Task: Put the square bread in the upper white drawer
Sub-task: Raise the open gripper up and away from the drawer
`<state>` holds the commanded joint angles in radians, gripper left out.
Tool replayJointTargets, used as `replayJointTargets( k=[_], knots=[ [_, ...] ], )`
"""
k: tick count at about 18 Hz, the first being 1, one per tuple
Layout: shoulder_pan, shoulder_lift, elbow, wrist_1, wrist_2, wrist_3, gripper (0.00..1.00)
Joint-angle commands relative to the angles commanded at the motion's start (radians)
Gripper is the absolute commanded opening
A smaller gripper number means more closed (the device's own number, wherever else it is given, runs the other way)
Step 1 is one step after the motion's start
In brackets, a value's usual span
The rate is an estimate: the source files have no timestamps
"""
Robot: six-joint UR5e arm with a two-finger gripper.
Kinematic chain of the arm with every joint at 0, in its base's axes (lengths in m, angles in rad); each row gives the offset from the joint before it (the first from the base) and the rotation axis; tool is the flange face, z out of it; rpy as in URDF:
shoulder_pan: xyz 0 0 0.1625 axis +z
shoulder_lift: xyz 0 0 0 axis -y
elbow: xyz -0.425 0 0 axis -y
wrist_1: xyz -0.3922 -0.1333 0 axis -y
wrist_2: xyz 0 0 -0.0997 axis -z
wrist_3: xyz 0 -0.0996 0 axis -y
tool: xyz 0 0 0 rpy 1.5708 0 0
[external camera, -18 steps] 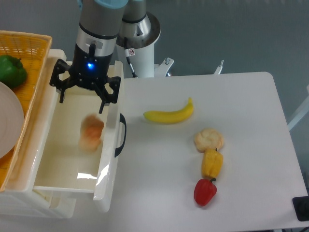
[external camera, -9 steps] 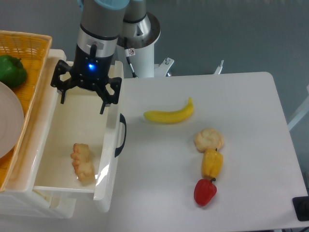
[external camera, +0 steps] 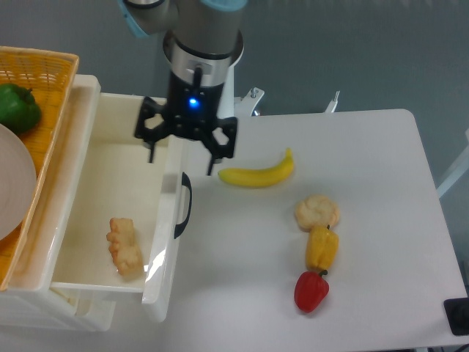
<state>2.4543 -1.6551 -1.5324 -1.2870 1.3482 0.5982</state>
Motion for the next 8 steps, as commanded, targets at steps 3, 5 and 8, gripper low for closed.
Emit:
replayJointTargets(
  k=[3, 5, 8],
  knots=[
    [0.052, -0.009, 0.000, 0.005, 0.014, 0.020, 1.00],
    [0.060, -0.028, 0.002, 0.008, 0.041, 0.035, 1.00],
    [0.060, -0.061, 0.000, 0.014, 0.093, 0.037, 1.00]
  ],
)
